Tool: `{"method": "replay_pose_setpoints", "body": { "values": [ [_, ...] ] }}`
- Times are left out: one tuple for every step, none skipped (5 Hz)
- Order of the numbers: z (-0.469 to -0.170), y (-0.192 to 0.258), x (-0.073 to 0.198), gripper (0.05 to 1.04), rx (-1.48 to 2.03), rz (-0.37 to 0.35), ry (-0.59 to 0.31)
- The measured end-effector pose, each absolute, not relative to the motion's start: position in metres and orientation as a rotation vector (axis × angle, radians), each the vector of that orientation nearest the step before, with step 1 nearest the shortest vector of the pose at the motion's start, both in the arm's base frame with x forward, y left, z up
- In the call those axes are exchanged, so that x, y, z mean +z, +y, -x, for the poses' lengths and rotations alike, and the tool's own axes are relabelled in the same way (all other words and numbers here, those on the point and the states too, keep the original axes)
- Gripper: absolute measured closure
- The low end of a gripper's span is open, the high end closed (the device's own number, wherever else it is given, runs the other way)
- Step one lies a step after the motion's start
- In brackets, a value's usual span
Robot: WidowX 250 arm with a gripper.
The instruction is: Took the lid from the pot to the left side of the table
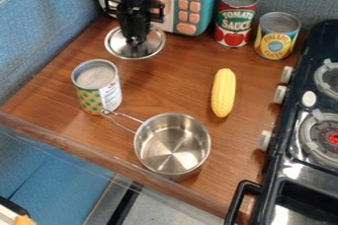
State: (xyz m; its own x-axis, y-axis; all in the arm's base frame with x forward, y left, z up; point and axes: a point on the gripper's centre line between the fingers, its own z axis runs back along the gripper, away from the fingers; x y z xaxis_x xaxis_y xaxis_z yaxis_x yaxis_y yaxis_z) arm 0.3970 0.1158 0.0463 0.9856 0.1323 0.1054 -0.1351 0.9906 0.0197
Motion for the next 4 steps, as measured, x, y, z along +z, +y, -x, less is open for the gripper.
{"method": "replay_pose_setpoints", "body": {
  "values": [
    [-0.394,0.131,0.029,0.801,0.162,-0.067,-0.083],
    [-0.391,0.140,0.005,0.801,0.195,-0.088,-0.051],
    [-0.391,0.143,0.004,0.737,0.204,-0.093,-0.051],
    [-0.390,0.142,0.002,0.438,0.192,-0.084,-0.049]
  ]
}}
